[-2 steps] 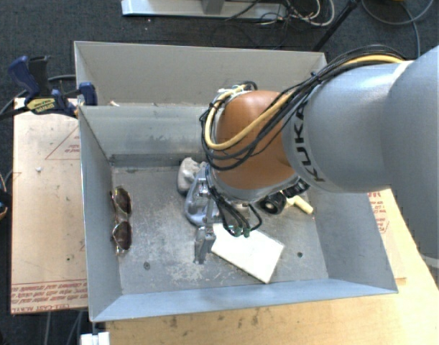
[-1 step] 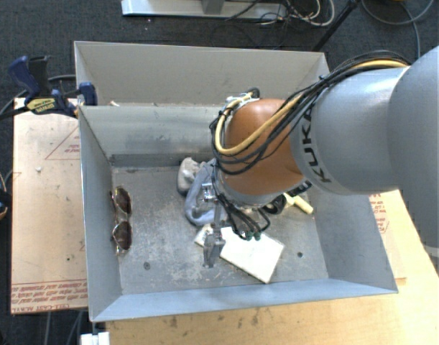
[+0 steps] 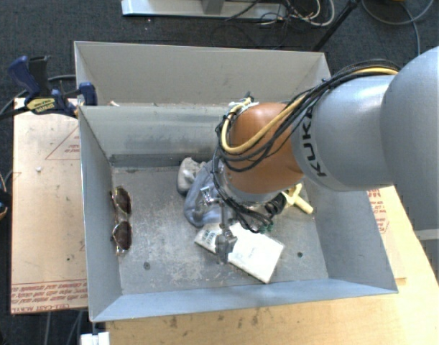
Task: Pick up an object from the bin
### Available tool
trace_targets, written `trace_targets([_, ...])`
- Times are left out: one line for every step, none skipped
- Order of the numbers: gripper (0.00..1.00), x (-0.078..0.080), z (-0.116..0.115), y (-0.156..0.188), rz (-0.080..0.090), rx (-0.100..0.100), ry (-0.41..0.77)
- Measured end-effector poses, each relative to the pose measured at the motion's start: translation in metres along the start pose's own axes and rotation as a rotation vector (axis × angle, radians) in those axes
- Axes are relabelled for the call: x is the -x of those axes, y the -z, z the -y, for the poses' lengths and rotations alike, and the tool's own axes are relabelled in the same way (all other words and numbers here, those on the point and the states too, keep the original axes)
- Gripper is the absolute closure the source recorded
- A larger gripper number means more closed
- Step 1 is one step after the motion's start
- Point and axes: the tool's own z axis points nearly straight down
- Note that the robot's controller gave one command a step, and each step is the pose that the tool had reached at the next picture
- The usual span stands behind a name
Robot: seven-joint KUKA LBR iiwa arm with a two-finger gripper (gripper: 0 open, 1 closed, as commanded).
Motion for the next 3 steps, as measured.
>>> trace_targets([1.0,-0.05,0.044,-0.018,0.002,0.004,-0.339])
trace_targets([1.0,-0.05,0.044,-0.018,0.002,0.004,-0.339])
trace_targets([1.0,-0.081,0.047,0.134,0.0,0.0,-0.346])
